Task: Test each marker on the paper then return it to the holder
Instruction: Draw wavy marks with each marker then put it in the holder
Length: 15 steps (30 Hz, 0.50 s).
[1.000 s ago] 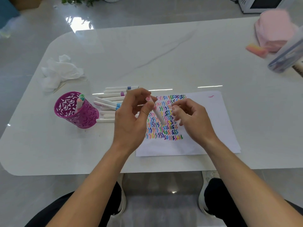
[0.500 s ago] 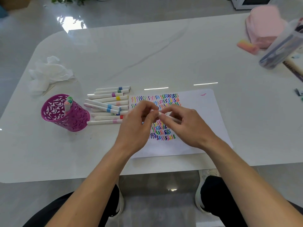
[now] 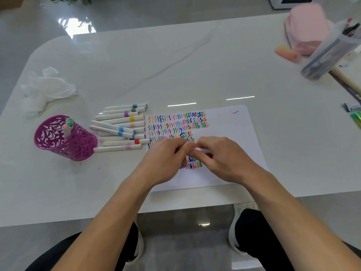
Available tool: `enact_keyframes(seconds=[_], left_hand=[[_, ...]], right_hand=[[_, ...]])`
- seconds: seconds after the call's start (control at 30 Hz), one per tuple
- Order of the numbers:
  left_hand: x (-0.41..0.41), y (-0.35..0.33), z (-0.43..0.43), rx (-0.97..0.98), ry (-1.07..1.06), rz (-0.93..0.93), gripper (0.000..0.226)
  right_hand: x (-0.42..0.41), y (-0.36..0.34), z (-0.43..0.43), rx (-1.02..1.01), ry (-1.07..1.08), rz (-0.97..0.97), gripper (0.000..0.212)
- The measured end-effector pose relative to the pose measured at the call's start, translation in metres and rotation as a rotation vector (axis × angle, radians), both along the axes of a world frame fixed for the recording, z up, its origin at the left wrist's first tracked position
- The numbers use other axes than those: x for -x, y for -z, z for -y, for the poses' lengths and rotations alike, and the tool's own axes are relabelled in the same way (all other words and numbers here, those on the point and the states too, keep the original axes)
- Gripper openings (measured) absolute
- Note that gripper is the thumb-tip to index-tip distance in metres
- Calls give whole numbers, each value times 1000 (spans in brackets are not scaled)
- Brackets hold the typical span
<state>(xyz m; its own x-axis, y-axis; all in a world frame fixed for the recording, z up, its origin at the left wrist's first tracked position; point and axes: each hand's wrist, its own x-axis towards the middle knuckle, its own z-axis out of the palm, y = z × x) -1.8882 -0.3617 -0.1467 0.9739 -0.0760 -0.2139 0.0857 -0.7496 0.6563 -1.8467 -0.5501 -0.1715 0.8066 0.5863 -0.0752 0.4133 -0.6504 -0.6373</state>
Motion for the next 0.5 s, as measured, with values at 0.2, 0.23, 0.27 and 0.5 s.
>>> enact_keyframes(seconds=[0.2,0.23,0.27,0.5], left_hand=[[-5,0,6,73,-32,37,42],[-6,0,5,91,-41,29,42],[-7,0,5,108,-47,25,42],[-6,-1,4,182,-70,5,43]], right_hand=[[2,-1,4,28,17,-17,27],[2,-1,3,30,24,-6,29],[2,-1,3,28,31,8,33],[4,0,0,-4,40,66,27]])
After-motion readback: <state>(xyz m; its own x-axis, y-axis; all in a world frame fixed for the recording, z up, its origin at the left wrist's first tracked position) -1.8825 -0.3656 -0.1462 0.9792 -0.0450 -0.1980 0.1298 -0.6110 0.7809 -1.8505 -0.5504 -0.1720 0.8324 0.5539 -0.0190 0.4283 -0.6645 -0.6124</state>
